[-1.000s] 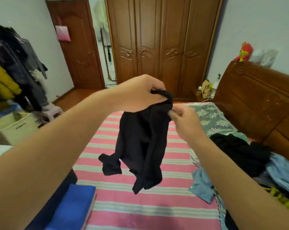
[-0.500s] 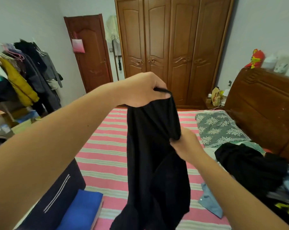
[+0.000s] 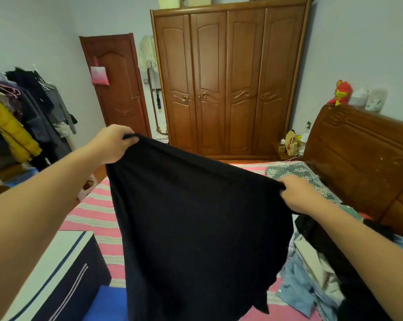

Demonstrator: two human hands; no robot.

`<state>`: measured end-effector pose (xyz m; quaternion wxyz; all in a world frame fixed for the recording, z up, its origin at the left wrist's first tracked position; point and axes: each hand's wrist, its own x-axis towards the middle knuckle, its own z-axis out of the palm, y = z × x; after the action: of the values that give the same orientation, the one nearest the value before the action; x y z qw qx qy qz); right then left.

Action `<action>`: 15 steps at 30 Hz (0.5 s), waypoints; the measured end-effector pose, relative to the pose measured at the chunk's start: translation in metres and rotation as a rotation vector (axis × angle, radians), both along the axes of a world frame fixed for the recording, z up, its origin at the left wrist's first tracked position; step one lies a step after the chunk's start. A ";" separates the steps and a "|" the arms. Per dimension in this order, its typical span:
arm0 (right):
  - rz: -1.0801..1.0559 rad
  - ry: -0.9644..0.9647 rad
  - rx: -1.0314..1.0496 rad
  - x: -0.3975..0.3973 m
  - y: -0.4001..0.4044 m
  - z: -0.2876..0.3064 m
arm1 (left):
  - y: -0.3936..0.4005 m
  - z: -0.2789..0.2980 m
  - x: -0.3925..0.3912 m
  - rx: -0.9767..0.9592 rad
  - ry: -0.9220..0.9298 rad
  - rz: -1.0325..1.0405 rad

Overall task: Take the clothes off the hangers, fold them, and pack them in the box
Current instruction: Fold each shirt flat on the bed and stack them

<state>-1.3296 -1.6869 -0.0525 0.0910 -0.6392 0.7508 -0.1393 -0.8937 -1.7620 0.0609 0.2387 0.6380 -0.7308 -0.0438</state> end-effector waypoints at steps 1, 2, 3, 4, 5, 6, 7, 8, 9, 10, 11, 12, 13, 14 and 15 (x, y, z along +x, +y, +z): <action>0.004 0.039 0.005 -0.003 -0.005 0.009 | -0.006 -0.003 0.007 -0.013 -0.001 0.014; 0.000 0.079 0.007 -0.005 -0.011 0.016 | -0.011 -0.006 0.014 -0.034 -0.013 0.034; -0.018 0.113 0.008 -0.006 -0.015 0.025 | -0.016 -0.009 0.019 -0.061 -0.026 0.059; -0.047 0.139 -0.007 -0.005 -0.020 0.034 | -0.021 -0.012 0.023 -0.090 -0.030 0.091; -0.082 0.160 -0.029 -0.004 -0.024 0.042 | -0.024 -0.014 0.025 -0.120 -0.027 0.126; -0.120 0.175 -0.071 -0.002 -0.029 0.050 | -0.027 -0.016 0.027 -0.148 -0.020 0.155; -0.150 0.170 -0.131 0.000 -0.032 0.057 | -0.029 -0.017 0.028 -0.179 -0.016 0.182; -0.169 0.145 -0.222 0.001 -0.035 0.064 | -0.029 -0.017 0.028 -0.219 -0.009 0.204; -0.175 0.106 -0.341 0.001 -0.035 0.069 | -0.028 -0.017 0.026 -0.278 0.006 0.218; -0.161 0.054 -0.479 0.001 -0.035 0.074 | -0.025 -0.019 0.024 -0.348 0.043 0.212; -0.123 -0.001 -0.611 0.001 -0.029 0.078 | -0.020 -0.021 0.021 -0.420 0.109 0.189; -0.064 -0.046 -0.715 0.002 -0.021 0.079 | -0.011 -0.026 0.020 -0.479 0.192 0.165; -0.009 -0.072 -0.779 0.001 -0.008 0.075 | 0.001 -0.036 0.022 -0.524 0.262 0.144; 0.025 -0.082 -0.809 0.000 0.007 0.065 | 0.015 -0.050 0.026 -0.560 0.284 0.132; 0.036 -0.098 -0.800 -0.003 0.024 0.049 | 0.031 -0.070 0.034 -0.577 0.254 0.118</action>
<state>-1.3322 -1.6628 -0.0036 -0.1267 -0.6297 0.6209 -0.4492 -0.8601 -1.7308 -0.0087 0.5013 0.5748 -0.6391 0.1000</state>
